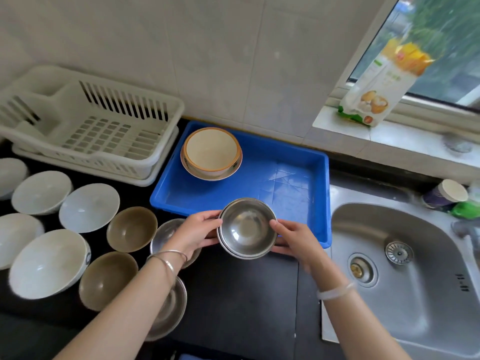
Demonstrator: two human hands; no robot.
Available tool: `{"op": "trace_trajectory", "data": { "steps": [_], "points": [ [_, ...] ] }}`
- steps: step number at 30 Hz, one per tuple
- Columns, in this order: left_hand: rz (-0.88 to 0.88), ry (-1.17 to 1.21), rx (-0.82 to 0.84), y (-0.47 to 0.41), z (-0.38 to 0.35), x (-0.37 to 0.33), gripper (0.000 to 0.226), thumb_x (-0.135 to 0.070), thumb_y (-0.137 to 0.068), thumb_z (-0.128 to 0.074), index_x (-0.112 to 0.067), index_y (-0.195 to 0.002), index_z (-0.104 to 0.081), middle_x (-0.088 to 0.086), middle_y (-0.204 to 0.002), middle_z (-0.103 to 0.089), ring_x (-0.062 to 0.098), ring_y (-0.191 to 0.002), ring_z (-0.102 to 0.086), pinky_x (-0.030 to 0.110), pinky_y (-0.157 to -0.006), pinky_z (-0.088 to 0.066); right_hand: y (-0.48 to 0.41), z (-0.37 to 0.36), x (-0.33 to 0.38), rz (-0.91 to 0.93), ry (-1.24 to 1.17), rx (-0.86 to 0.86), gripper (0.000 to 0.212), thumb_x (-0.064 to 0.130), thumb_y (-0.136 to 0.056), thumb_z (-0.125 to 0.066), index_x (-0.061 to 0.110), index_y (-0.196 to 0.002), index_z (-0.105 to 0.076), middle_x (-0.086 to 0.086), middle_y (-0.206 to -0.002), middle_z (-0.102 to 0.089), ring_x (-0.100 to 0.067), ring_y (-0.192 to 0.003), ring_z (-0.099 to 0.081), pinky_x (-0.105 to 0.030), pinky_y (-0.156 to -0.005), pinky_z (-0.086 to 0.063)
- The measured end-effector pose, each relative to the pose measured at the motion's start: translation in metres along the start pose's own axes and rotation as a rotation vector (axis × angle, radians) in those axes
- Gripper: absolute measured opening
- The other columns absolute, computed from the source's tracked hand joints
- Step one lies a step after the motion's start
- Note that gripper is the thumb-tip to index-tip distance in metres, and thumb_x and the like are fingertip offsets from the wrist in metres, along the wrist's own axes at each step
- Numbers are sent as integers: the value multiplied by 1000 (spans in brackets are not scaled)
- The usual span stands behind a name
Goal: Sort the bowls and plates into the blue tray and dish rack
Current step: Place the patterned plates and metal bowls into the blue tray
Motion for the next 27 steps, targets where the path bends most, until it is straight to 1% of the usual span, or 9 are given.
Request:
{"op": "trace_trajectory", "data": {
  "steps": [5,8,12,15,17,19,22,24,27],
  "points": [
    [-41,-32,-29,-34,-22,-33,29,-9,-93,-49,-9,-122,-55,9,-112,-61,20,-94,-60,22,-68,-54,-33,28,28,25,-37,-33,17,27,-91,-61,15,-93,-73,0,-84,-75,-18,-74,-73,-24,-62,-57],
    [-35,-7,-40,-59,-35,-41,30,-11,-94,-48,-8,-123,-54,9,-108,-59,20,-85,-58,26,-70,-52,-60,43,31,2,-76,-71,18,26,-91,-62,13,-99,-70,-3,-85,-75,-19,-73,-73,-24,-60,-57],
    [26,-6,-36,-87,-50,-40,32,-16,-95,-45,-18,-127,-49,4,-117,-55,21,-79,-59,38,-67,-54,-95,56,29,-30,-91,-91,15,26,-91,-61,15,-97,-70,-4,-89,-73,-21,-72,-73,-26,-63,-59],
    [48,46,-56,-105,-56,-39,33,-14,-96,-44,-17,-128,-48,6,-118,-54,30,-95,-61,43,-74,-54,-117,63,26,-47,-87,-126,14,27,-90,-62,17,-99,-68,-3,-97,-71,-19,-70,-73,-26,-62,-59],
    [48,61,-71,-115,-59,-38,30,-13,-96,-43,-17,-125,-50,10,-124,-54,34,-111,-57,41,-72,-53,-128,67,23,-58,-80,-147,18,27,-91,-62,16,-103,-67,-4,-100,-69,-20,-71,-72,-25,-61,-59],
    [53,81,-84,-124,-61,-36,31,-11,-96,-42,-17,-125,-51,13,-129,-54,35,-117,-53,40,-71,-53,-136,69,21,-68,-82,-156,24,27,-91,-61,13,-110,-66,-4,-102,-68,-21,-76,-71,-25,-62,-59],
    [62,113,-99,-134,-63,-33,34,-10,-96,-41,-16,-128,-49,13,-130,-53,30,-115,-52,41,-74,-52,-145,71,16,-71,-112,-154,28,25,-94,-57,10,-117,-63,-6,-106,-69,-24,-83,-70,-26,-66,-60],
    [56,125,-105,-140,-63,-33,34,-10,-97,-40,-16,-129,-49,11,-128,-53,30,-116,-52,41,-76,-51,-148,72,15,-65,-138,-167,28,23,-94,-56,9,-118,-61,-8,-105,-69,-24,-83,-69,-25,-65,-59],
    [36,149,-92,-147,-64,-34,35,-12,-97,-40,-18,-130,-50,8,-121,-55,25,-109,-53,35,-72,-51,-152,72,14,-55,-164,-191,26,22,-95,-55,9,-117,-61,-8,-102,-68,-24,-83,-67,-24,-67,-59]
  ]
}}
Point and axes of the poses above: each hand's wrist, its own y-axis away from the middle knuckle, its own z-axis out of the back of the hand, x = y × z, the point moved 9 cm from there along -y, towards the middle knuckle
